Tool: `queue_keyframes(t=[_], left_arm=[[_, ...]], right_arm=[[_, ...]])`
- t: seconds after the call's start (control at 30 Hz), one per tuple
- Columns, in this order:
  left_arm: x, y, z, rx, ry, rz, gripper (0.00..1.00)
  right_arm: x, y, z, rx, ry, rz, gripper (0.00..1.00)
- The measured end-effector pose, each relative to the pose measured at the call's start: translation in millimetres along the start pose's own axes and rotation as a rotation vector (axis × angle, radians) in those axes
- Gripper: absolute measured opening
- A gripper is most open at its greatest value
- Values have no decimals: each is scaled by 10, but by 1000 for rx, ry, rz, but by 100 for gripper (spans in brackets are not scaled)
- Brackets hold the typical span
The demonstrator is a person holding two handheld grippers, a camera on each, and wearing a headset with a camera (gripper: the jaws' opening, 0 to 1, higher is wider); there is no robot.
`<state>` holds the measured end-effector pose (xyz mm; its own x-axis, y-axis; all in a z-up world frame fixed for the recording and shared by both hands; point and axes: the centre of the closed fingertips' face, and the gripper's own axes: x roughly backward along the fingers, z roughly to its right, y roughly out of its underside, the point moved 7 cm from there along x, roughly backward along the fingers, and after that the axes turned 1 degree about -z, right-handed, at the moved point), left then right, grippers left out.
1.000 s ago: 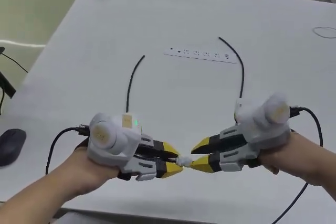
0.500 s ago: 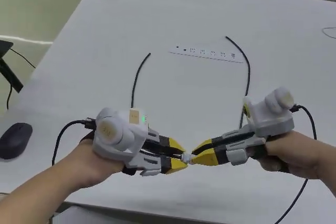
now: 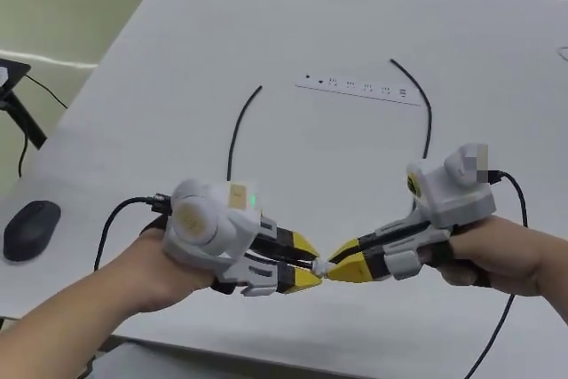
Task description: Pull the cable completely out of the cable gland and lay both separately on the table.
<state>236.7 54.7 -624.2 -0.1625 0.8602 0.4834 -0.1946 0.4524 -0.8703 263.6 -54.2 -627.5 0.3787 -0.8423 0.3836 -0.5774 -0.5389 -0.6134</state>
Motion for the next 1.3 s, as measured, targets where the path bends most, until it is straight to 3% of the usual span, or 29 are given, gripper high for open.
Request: queue_keyframes(t=[0.1, 0.37, 0.53, 0.57, 0.6, 0.67, 0.73, 0.9, 1.0, 1.07, 1.13, 1.2, 1.23, 1.3], left_arm=[[-3, 5, -14, 10, 2, 1, 15], [-22, 33, -29, 83, 18, 4, 14], [-7, 62, -23, 164, 30, 31, 14], [-1, 66, -11, 215, 38, 39, 14], [10, 71, -19, 228, 43, 40, 14], [45, 72, -42, 221, 33, 51, 15], [69, 70, -41, 287, 45, 66, 15], [89, 81, -94, 330, 34, 79, 15], [86, 96, -133, 400, 25, 108, 15], [74, 112, -158, 410, 31, 103, 15], [55, 109, -141, 402, 33, 88, 15], [32, 128, -113, 391, 45, 69, 15], [29, 133, -108, 390, 43, 71, 15], [27, 150, -108, 394, 43, 71, 15]], right_arm=[[7, -6, 4, 17, 6, -6, 8], [4, -5, -30, 223, 93, -71, 7], [7, -1, -72, 412, 176, -98, 7], [0, -1, -103, 484, 197, -97, 7], [-4, 5, -124, 501, 214, -97, 7], [-17, -19, -171, 589, 269, -98, 7], [-35, -33, -217, 682, 332, -130, 7], [-98, -46, -292, 867, 499, -185, 7], [-121, -31, -305, 1007, 603, -203, 7], [-159, 12, -302, 982, 644, -195, 7], [-173, 32, -298, 1020, 662, -207, 7], [-179, 64, -289, 959, 640, -193, 7], [-175, 63, -280, 975, 646, -196, 7], [-175, 58, -270, 935, 636, -189, 8]])
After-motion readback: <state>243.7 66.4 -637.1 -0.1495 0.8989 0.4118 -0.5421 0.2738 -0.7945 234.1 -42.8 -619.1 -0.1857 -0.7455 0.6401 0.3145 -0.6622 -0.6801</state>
